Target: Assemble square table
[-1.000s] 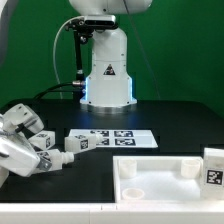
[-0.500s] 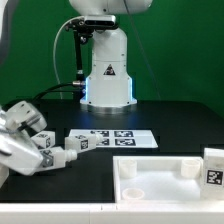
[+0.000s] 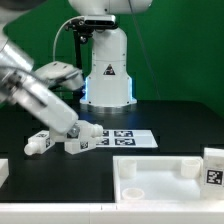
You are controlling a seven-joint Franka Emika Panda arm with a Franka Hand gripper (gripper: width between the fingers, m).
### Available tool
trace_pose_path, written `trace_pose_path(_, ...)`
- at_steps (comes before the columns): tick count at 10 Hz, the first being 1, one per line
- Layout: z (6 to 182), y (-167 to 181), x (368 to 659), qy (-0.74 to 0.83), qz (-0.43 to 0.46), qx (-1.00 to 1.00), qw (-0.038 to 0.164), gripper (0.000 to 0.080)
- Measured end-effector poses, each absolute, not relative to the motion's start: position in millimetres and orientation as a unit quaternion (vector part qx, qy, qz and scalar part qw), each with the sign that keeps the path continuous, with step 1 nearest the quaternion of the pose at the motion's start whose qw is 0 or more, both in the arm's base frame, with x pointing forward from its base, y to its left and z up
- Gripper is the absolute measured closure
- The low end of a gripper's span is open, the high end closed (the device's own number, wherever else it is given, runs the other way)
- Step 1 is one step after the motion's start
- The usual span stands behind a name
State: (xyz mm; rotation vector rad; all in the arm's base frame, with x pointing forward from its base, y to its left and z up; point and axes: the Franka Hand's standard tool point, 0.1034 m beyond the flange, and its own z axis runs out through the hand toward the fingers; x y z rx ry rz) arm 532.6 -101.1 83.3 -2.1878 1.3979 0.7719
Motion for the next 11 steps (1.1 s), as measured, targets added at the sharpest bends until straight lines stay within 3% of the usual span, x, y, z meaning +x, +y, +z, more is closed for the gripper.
trace_pose_path(3, 84.4, -94.9, 547.1, 0.514, 0.183, -0.818, 0.179, 0.0518)
trace_pose_path(5, 103.8, -72.1, 589.2, 0.468, 0.079, -0.87, 0.133, 0.0518)
trace_pose_path(7, 114.2, -52.4, 607.7, 0.42, 0.031, -0.902, 0.093, 0.0518)
trace_pose_path(9, 111.5, -47.7, 613.8, 0.423, -0.03, -0.902, 0.082, 0.0518)
trace_pose_path(11, 114.0, -49.6, 622.9, 0.363, -0.105, -0.925, 0.045, 0.0518)
